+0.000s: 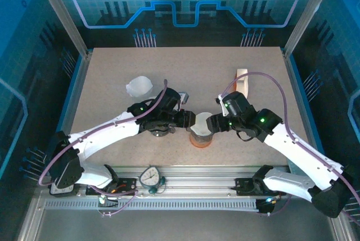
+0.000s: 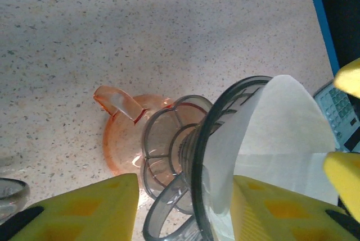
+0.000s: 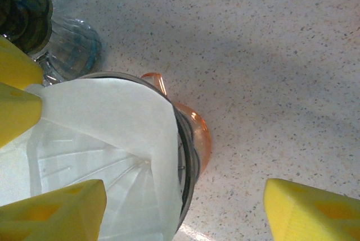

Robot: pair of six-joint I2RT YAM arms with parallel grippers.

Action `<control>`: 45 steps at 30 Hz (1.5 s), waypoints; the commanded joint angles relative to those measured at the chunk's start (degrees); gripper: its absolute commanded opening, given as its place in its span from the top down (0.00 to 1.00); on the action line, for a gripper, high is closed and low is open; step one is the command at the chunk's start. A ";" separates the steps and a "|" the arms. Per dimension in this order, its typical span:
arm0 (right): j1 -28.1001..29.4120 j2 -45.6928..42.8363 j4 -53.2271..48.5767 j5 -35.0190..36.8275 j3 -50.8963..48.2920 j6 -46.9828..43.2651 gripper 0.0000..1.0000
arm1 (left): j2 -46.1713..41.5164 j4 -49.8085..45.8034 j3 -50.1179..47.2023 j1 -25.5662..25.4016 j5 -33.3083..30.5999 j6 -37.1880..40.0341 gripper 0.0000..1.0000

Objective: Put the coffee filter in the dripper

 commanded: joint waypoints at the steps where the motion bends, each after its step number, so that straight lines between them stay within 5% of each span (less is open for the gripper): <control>1: -0.48 -1.45 -1.06 1.07 0.26 0.71 0.25 | 0.56 -1.40 1.98 0.47 -0.61 0.40 0.55; 11: 0.41 1.33 0.15 -2.84 -1.60 0.40 0.25 | 0.48 -0.71 1.02 0.40 0.16 -0.38 0.55; 45: 1.99 21.66 -4.87 1.30 7.94 -7.22 0.24 | 1.12 1.08 -0.48 0.42 1.20 -0.37 0.57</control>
